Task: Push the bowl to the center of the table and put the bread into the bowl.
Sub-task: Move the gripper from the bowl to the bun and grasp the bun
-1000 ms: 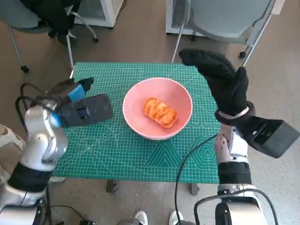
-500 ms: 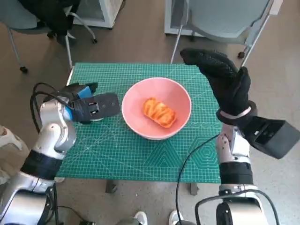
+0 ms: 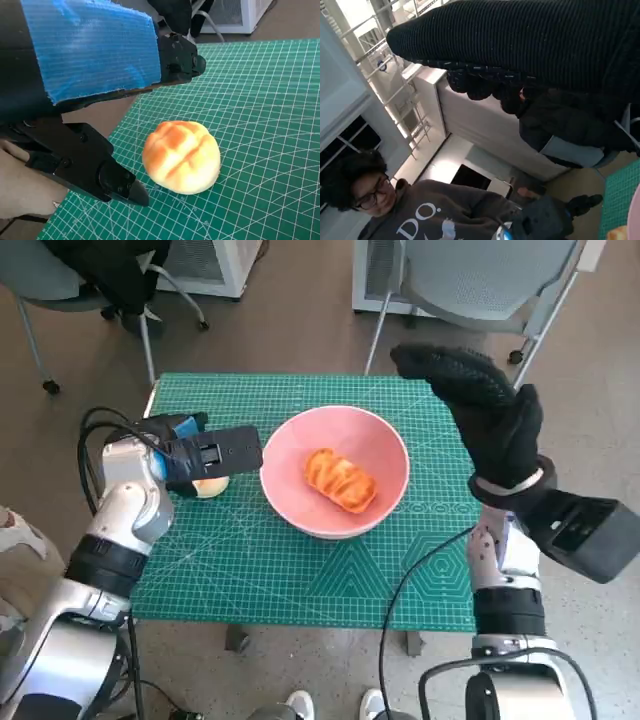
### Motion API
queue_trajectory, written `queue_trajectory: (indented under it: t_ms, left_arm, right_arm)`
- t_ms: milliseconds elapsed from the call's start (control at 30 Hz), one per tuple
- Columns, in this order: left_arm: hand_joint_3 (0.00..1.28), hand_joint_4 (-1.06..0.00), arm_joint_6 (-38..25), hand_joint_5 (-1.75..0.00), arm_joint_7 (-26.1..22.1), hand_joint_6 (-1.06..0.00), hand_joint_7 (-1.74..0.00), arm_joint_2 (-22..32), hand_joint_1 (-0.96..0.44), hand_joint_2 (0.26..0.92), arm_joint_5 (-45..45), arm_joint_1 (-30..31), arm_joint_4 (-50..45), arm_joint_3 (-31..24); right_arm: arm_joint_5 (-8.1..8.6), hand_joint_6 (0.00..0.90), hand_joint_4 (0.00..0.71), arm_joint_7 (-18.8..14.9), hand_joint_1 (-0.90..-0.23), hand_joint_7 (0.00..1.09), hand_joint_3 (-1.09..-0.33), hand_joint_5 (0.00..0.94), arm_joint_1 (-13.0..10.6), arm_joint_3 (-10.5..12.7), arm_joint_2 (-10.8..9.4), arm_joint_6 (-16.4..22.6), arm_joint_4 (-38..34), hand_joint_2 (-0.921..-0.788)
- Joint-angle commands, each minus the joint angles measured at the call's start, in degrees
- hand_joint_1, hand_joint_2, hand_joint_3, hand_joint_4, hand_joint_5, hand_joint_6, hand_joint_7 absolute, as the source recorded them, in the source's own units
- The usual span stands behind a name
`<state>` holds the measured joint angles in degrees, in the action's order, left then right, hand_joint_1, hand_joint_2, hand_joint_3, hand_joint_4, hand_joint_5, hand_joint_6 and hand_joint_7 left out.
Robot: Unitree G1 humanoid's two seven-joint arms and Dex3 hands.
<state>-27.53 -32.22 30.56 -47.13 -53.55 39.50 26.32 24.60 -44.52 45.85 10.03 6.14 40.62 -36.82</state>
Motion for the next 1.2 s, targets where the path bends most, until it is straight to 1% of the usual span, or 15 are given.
queue_trajectory:
  t_ms: [33, 467, 867, 1200]
  left_arm:
    - [0.0, 0.0, 0.9, 0.0, 1.6, -0.14, 0.0, -1.5, -0.19, 0.663, 0.4, -2.4, 3.4, 0.7]
    - [0.0, 0.0, 3.8, 0.0, 4.5, -0.13, 0.0, -3.9, -0.17, 0.665, 1.4, -4.9, 11.8, 1.4]
    - [0.0, 0.0, 6.2, 0.0, 6.7, -0.13, 0.0, -5.4, -0.17, 0.663, 2.0, -6.2, 17.4, 1.9]
    - [0.0, 0.0, 7.4, 0.0, 7.6, -0.13, 0.0, -6.0, -0.16, 0.665, 2.8, -6.9, 20.6, 2.7]
  right_arm:
    - [0.45, -0.001, 0.038, -0.7, -0.704, 0.26, -0.832, 0.0, -2.0, 0.1, 0.4, -1.2, 0.5, -0.921]
    - [0.74, -0.001, 0.038, -0.6, -0.707, 0.26, -0.825, 0.001, -3.1, 0.4, 1.1, -3.1, 2.7, -0.921]
    - [-0.02, -0.001, 0.038, 0.3, -0.711, 0.27, -0.824, 0.001, -4.2, 0.1, 1.1, -4.3, 5.0, -0.921]
    - [-0.07, -0.001, 0.041, 0.4, -0.711, 0.27, -0.823, 0.002, -4.9, 0.2, 1.7, -5.3, 6.5, -0.921]
